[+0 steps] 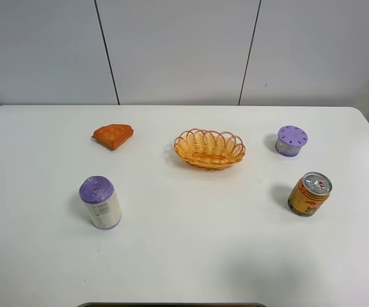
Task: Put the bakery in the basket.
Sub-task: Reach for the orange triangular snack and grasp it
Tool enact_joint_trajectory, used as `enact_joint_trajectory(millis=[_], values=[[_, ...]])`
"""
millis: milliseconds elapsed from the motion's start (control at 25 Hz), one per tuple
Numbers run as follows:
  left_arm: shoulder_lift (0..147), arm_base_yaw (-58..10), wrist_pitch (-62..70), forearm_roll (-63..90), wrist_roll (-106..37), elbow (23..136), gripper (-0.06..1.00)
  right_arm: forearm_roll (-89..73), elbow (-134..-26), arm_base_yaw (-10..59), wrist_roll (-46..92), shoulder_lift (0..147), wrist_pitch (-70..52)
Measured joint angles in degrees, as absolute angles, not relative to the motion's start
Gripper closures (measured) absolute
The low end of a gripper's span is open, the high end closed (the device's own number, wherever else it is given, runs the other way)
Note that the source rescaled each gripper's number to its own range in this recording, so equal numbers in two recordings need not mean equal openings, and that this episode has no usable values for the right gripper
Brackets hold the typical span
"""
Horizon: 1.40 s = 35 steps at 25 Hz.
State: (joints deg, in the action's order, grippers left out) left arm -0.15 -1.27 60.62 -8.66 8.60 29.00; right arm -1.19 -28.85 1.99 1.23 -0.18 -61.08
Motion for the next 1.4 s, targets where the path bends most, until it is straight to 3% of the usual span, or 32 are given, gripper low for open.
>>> enact_joint_trajectory(millis=[920,1400], values=[[0.4,-1.3,60.6,-8.7,8.6,29.1,-0.05,-1.2,-28.8,2.0,1.2,-0.2,-61.1],[19.0,-1.2,52.7,-6.8,6.8,37.3,-0.05,-1.2,-28.8,2.0,1.2,-0.2,-61.1]])
